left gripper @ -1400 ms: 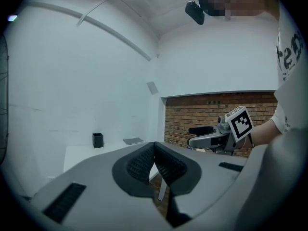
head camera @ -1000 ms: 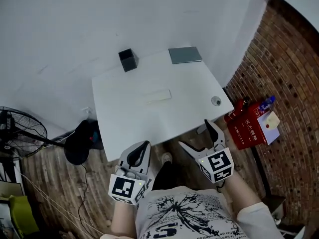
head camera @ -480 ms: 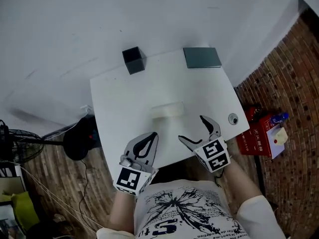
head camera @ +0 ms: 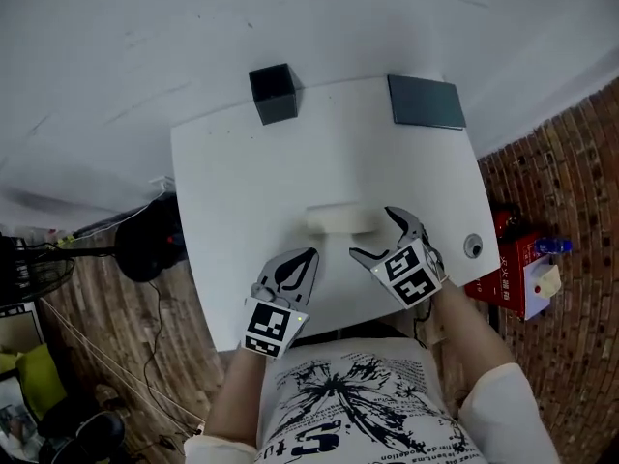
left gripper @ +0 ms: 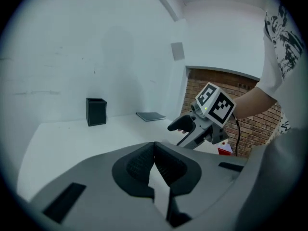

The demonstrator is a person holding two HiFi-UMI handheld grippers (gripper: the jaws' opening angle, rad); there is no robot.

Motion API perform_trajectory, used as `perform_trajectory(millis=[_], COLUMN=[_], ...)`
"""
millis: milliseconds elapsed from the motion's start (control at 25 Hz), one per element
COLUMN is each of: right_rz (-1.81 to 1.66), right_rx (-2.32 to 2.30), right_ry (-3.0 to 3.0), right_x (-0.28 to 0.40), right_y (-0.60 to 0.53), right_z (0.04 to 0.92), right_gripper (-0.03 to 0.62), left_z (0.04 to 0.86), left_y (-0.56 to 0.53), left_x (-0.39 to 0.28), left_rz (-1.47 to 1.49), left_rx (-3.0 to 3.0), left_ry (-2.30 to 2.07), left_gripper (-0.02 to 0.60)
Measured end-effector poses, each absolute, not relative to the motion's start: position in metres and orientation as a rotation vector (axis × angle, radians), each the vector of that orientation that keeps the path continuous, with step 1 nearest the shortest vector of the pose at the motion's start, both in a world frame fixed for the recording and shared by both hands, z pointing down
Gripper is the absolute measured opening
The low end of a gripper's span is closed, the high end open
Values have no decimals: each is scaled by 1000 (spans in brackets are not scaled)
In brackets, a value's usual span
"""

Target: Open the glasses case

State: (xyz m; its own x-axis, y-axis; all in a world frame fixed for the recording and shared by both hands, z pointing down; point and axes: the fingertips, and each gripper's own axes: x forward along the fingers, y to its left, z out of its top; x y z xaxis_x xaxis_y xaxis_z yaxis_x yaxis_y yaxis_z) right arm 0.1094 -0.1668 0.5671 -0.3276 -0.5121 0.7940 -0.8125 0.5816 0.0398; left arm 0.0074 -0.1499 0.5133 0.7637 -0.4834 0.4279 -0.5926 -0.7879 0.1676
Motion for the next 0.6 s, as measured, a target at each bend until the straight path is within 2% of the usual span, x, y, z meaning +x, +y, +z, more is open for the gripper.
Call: perform_trajectory(millis=[320, 600], right_rz=[444, 420], right_rx=[901, 787], right_ry=[-1946, -1936], right_x=[115, 111], right_y=[-195, -198], right_z=[602, 617], right_gripper=[462, 439], left_z=[582, 611], left_y=[-173, -184], left_x=[16, 18], left_rz=[721, 859], left_rx=[2522, 2451], left_ry=[-735, -742], left_gripper=[14, 14])
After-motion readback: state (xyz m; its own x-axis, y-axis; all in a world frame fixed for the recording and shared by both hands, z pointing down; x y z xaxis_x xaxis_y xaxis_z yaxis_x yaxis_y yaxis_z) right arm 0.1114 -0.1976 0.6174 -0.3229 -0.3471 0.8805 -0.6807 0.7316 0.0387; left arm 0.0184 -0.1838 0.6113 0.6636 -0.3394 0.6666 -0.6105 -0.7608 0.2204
